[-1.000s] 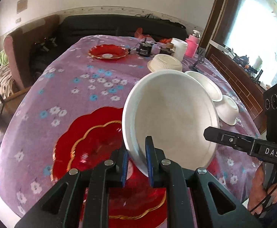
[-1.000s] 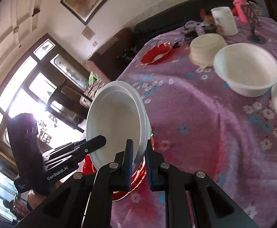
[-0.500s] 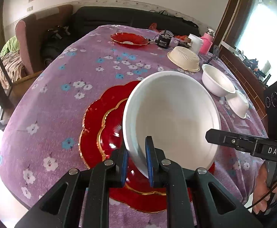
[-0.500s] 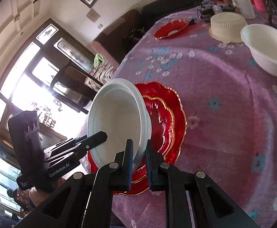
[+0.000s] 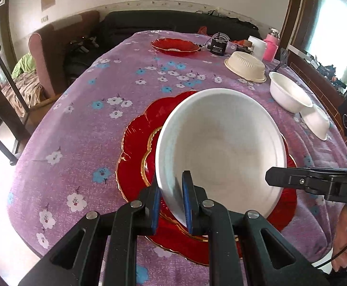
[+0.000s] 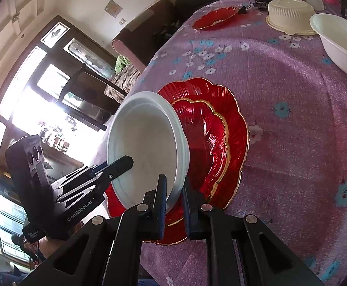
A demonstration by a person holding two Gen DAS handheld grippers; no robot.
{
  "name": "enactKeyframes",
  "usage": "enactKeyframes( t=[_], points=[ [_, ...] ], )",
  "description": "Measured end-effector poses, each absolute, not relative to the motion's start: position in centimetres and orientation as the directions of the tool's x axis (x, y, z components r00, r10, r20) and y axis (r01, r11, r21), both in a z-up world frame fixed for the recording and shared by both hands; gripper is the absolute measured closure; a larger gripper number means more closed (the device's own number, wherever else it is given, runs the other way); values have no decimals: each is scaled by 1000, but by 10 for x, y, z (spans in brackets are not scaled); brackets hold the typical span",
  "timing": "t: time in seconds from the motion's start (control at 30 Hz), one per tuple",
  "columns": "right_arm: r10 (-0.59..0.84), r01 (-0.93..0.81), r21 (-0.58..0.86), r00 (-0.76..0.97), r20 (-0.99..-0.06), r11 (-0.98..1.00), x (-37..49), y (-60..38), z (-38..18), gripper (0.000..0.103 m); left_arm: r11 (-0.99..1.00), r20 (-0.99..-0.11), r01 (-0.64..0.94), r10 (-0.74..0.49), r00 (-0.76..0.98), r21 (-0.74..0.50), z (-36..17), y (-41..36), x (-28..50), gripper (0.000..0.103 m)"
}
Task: Organize plates and bowls
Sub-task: 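Lower the white bowl into the stacked red plates and open both tools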
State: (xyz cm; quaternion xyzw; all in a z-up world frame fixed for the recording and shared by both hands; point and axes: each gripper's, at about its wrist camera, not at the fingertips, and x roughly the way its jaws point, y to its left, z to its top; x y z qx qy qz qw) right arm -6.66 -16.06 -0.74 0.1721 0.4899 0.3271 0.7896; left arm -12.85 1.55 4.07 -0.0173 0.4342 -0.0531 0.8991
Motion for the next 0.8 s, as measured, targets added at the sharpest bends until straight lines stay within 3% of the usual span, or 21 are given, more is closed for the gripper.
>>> enactKeyframes(
  t=[0.8],
  points=[
    [677,-341,586,314,-666,735,-65,-158,-9,89,994,-777,77,-104,621,-72,40,18,-129,87]
  ],
)
